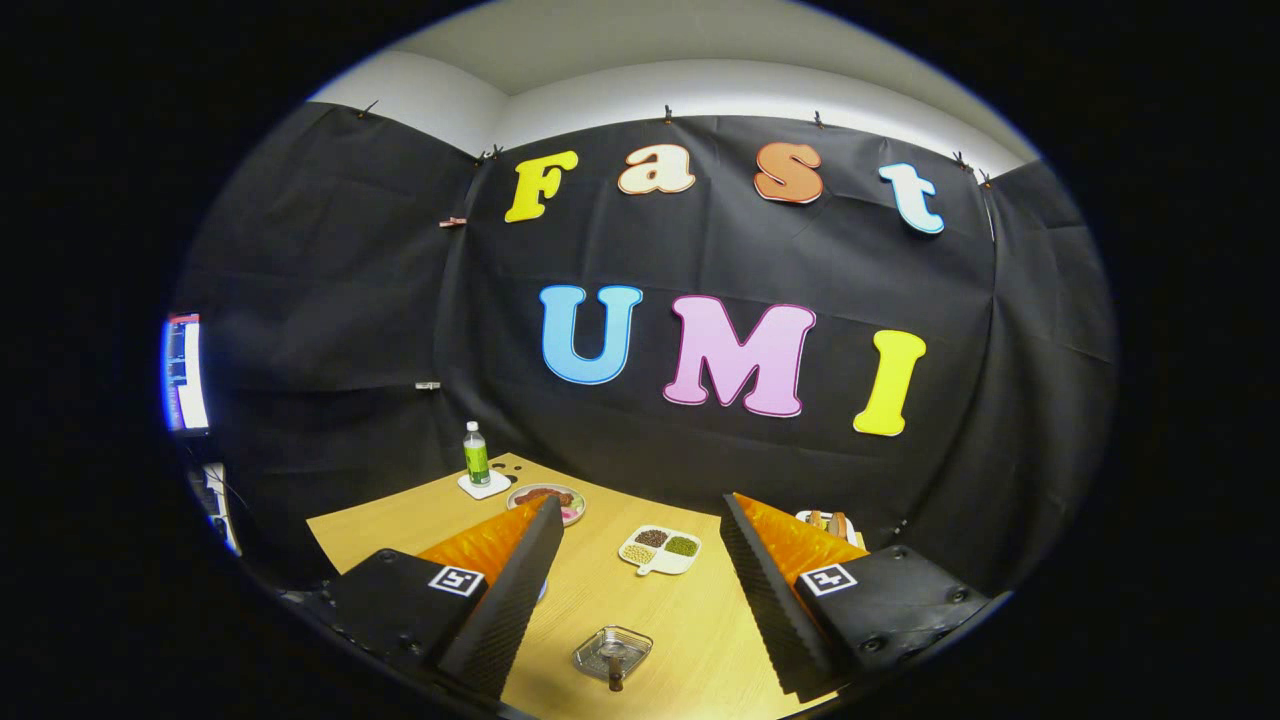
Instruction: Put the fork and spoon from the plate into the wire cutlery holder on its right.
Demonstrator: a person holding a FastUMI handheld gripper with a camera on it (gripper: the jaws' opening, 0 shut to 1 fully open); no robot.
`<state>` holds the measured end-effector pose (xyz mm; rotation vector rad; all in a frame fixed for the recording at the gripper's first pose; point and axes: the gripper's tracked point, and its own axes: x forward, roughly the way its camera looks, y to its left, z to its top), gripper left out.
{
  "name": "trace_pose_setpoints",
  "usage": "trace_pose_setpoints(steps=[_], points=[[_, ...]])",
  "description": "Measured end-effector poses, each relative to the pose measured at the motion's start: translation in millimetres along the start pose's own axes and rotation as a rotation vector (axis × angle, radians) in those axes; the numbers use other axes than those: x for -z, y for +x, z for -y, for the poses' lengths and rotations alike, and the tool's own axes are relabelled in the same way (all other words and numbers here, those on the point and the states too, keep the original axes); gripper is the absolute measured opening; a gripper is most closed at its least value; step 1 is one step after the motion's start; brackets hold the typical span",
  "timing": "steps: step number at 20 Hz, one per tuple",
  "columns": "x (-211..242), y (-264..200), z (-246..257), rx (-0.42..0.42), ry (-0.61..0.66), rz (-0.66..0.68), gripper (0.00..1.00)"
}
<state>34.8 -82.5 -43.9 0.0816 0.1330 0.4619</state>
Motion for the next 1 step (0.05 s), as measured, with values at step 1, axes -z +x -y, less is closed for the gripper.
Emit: trace_pose_setpoints(steps=[1], points=[[0.7,0.0,1.3,0.002,0.002,-0.001,0.98]])
